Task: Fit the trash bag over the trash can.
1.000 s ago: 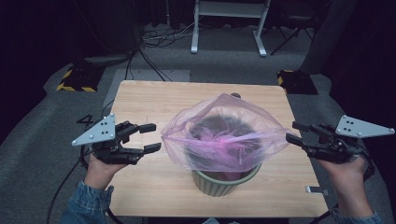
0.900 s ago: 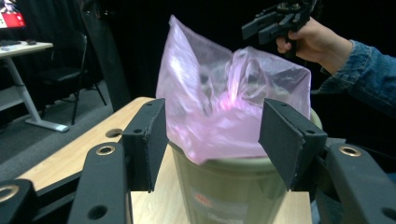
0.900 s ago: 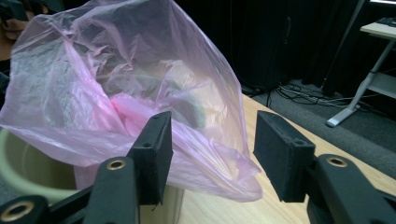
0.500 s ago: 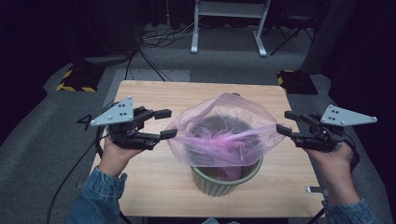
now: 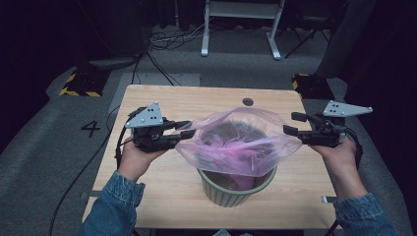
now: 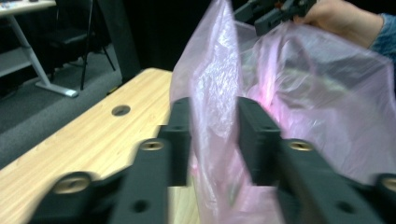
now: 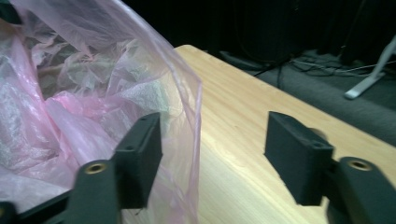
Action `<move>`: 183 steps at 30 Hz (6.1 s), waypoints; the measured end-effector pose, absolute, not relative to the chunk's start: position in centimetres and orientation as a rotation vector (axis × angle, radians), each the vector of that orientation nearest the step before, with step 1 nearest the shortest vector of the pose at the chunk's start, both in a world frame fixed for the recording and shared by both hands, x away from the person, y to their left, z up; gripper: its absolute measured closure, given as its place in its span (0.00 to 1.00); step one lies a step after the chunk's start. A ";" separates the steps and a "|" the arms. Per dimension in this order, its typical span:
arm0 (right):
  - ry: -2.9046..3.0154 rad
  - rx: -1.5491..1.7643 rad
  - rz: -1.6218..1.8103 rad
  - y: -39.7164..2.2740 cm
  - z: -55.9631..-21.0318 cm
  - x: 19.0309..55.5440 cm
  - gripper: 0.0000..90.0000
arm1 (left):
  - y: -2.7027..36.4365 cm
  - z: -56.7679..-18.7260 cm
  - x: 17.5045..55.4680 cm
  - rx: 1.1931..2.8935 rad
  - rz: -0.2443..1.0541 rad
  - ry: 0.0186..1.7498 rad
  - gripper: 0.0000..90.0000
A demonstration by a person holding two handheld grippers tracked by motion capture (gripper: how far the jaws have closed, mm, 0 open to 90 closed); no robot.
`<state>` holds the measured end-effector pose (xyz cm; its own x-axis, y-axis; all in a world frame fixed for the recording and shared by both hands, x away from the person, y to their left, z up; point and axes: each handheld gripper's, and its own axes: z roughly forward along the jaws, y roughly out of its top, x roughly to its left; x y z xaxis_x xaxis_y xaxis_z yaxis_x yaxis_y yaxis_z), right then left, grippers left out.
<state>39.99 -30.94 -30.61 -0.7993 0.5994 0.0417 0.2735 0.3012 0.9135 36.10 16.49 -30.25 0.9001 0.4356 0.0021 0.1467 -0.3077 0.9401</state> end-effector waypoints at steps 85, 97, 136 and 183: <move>2.319 0.539 1.455 -28.9 -31.2 36.0 0.66 | 17.1 -34.6 34.4 1.931 0.341 0.528 0.59; 2.446 0.472 1.458 -29.9 -32.7 32.9 1.00 | 17.0 -36.5 31.8 1.932 0.278 0.353 1.00; 2.782 0.598 1.201 -30.9 -43.5 29.2 1.00 | 15.3 -43.6 31.2 2.155 0.136 0.310 1.00; 2.495 0.723 1.417 -28.3 -40.6 27.9 0.99 | 14.1 -42.0 32.1 2.001 0.237 0.490 1.00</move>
